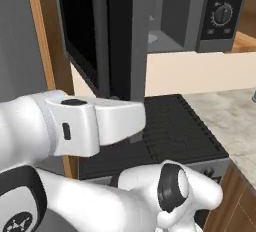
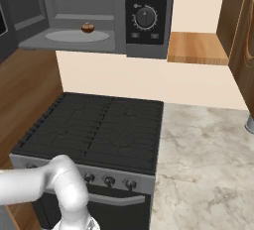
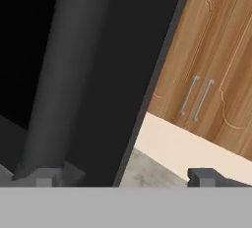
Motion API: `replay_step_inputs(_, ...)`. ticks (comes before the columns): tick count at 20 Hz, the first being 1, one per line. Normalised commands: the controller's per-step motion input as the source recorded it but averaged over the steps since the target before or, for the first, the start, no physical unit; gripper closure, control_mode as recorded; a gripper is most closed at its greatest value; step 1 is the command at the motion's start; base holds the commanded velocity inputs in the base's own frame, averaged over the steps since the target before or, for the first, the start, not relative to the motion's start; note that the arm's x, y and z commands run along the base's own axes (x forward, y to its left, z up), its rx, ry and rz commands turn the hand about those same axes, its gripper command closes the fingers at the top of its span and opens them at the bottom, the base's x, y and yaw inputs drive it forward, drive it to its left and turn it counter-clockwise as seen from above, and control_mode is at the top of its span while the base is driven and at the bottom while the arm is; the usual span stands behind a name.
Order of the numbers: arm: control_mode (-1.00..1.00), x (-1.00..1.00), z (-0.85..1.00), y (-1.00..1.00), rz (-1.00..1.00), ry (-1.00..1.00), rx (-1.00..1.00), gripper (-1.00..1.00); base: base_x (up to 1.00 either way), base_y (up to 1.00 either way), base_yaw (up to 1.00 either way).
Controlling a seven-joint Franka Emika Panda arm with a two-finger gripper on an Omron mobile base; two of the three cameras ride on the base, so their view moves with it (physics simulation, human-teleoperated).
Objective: Close the microwave door.
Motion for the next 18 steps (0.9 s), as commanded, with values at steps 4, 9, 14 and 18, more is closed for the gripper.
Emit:
replay_step_inputs(4, -1.00, 0.11, 0.28, -1.00, 0.01, 0.00, 0.17, -1.00, 0.00, 0.00, 0.00)
replay_step_inputs(9, -1.00, 0.39, 0.26, -0.97, 0.07, 0.00, 0.12, -1.00, 0.00, 0.00, 0.00)
replay_step_inputs(14, -1.00, 0.87, 0.02, -0.75, 0.02, -0.04, 0.03, -1.00, 0.00, 0.00, 0.00)
replay_step_inputs(18, -1.00, 1.00, -0.03, -0.46, 0.00, -0.16, 0.00, -1.00, 0.00, 0.00, 0.00)
